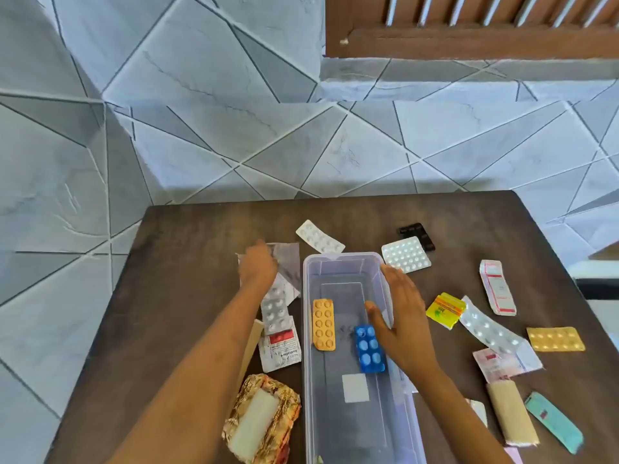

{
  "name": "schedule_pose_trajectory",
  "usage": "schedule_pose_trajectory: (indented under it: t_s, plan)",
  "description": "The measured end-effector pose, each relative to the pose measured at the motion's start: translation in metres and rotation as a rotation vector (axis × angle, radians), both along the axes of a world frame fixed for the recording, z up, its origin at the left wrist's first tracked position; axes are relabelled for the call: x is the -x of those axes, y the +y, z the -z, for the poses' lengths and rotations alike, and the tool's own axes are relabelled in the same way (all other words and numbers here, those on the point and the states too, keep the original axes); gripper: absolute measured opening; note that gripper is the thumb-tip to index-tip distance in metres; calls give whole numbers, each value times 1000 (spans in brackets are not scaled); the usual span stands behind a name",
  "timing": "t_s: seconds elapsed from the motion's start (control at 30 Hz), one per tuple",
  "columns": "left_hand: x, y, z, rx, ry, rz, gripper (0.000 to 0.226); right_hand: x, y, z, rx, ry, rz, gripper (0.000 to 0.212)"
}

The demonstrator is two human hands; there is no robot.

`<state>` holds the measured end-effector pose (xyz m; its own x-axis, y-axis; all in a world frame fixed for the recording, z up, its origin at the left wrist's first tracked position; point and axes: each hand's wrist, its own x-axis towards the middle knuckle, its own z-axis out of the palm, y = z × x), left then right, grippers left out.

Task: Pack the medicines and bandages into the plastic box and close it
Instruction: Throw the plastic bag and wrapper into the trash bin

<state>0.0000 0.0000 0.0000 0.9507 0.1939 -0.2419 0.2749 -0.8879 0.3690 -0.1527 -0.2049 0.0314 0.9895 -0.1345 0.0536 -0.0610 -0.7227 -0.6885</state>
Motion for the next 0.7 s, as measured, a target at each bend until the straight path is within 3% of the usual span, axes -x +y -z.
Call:
schedule_pose_trajectory:
  t_s: [0.1, 0.27, 0.43, 0.57, 0.7]
  plan:
    - [0, 2, -5, -11, -43, -47, 26, 0, 0, 2, 10, -18, 26, 76]
    - [3, 2, -32, 127, -244, -116, 24, 5, -5, 3, -5, -40, 8, 88]
    - [20, -15, -77, 262, -415, -58, 19, 14, -19, -4, 35, -52, -4, 71]
    - [43, -52, -104, 407, -467, 57, 17, 31, -42, -15, 28, -72, 43, 75]
    - [68, -97, -110, 443, -469, 169, 15, 42, -83, -12, 14, -28, 176, 45]
